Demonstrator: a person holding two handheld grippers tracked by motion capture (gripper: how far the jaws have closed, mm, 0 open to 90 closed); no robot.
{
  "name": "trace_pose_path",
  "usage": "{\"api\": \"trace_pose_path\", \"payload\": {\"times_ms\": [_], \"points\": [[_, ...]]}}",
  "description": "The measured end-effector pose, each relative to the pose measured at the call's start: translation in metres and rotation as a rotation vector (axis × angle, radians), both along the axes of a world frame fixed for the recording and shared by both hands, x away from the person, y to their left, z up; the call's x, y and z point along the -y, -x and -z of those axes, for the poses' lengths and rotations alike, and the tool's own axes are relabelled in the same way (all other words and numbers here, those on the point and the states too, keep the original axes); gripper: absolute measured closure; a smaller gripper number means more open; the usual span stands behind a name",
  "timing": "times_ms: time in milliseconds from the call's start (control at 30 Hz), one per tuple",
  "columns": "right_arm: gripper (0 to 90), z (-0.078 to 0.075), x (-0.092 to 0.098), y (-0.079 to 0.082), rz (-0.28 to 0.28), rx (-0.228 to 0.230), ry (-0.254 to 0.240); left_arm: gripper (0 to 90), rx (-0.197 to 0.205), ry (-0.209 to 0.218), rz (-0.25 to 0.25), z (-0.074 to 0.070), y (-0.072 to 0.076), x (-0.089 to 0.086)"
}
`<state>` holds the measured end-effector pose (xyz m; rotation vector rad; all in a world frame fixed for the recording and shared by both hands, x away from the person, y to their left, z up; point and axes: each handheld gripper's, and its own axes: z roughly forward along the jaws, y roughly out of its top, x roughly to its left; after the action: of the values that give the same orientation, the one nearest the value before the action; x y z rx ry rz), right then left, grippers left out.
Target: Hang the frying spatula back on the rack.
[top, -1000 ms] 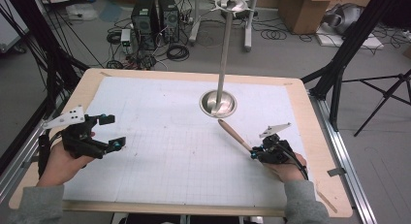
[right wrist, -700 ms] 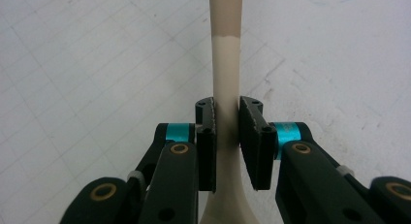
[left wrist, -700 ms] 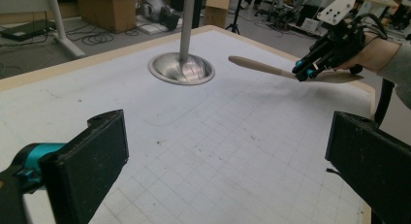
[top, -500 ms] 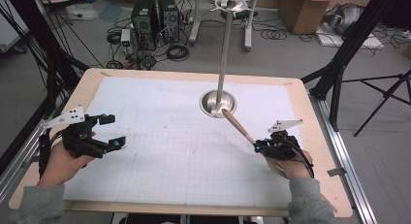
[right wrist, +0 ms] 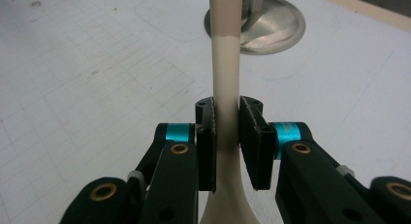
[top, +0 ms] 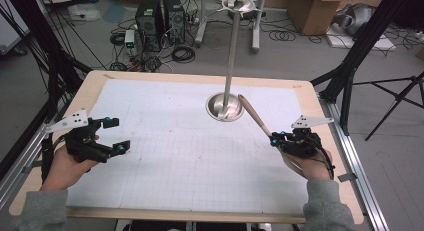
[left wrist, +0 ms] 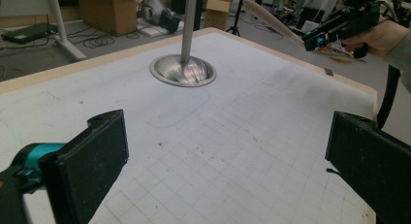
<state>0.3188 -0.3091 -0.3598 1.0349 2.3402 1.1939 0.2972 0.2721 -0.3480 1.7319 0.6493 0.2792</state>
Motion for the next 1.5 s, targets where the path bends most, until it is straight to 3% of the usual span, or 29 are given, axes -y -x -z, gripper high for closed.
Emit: {"api": "trace_pose_path", "payload": {"times_ms": [333,700,933,1367,1500], "points": [[77.9,-0.028,0.003,-0.001,0.013,0.065,-0.011,2.2,-0.007,-0.004,-0.006,0.003,-0.001,0.0],[77.9,-0.057,0.007,-0.005,0.001,0.097,-0.037,2.1,-0.009,0.008,-0.007,0.004,-0.001,0.0],[77.9,-0.067,0.011,-0.008,-0.02,0.114,-0.05,2.1,-0.016,-0.003,-0.009,0.008,-0.003,-0.001],[77.9,-0.087,0.024,-0.018,-0.042,0.159,-0.079,2.2,0.002,0.015,-0.029,0.012,-0.004,-0.005],[77.9,-0.09,0.025,-0.024,-0.047,0.17,-0.08,2.2,-0.013,0.011,-0.033,0.018,-0.007,-0.005]]}}
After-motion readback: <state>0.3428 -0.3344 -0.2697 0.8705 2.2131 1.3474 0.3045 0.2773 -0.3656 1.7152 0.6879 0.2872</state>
